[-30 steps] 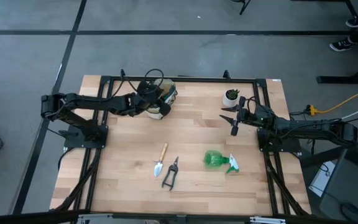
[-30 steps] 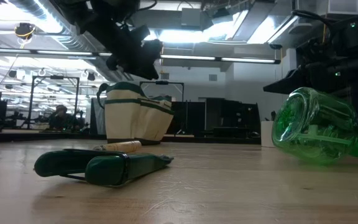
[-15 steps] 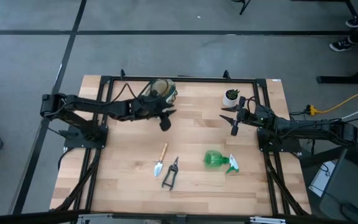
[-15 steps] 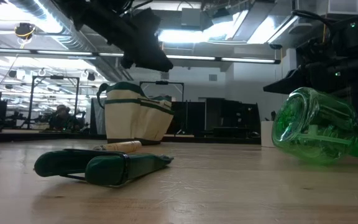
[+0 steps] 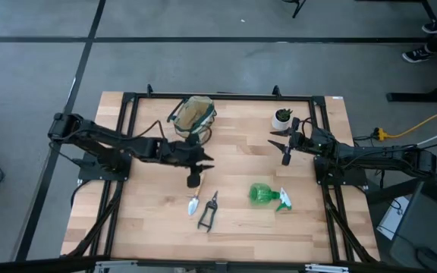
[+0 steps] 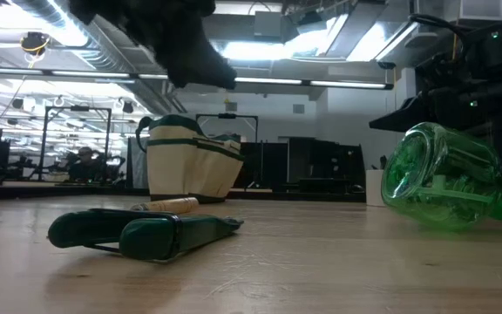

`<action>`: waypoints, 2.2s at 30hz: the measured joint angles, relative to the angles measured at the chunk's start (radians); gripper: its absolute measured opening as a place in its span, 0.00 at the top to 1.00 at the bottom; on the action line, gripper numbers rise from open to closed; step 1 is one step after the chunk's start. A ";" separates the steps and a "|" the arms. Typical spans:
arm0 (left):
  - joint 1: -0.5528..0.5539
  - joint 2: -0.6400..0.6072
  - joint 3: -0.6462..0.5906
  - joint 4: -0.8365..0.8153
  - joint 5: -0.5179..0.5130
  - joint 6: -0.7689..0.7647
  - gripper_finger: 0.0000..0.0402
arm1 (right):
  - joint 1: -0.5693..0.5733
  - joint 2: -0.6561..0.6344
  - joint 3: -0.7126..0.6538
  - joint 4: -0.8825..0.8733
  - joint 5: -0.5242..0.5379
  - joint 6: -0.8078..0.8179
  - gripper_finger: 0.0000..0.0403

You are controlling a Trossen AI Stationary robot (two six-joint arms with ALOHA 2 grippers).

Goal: Pick & Place Garden tools in Gardening bag
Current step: Put the trowel into the gardening bag

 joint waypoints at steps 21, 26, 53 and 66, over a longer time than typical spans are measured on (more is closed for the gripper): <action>-0.132 0.067 0.001 -0.221 -0.008 -0.473 0.60 | 0.000 0.000 0.000 0.000 0.000 0.000 0.61; -0.132 0.155 0.001 -0.224 -0.015 -0.526 0.57 | 0.000 0.000 0.000 0.000 0.000 0.000 0.61; -0.088 0.353 0.003 -0.215 -0.031 -0.416 0.66 | 0.000 0.000 0.000 0.000 0.000 0.000 0.61; -0.084 0.361 -0.003 -0.187 -0.251 -0.376 0.84 | 0.000 0.000 0.000 0.000 0.000 0.000 0.61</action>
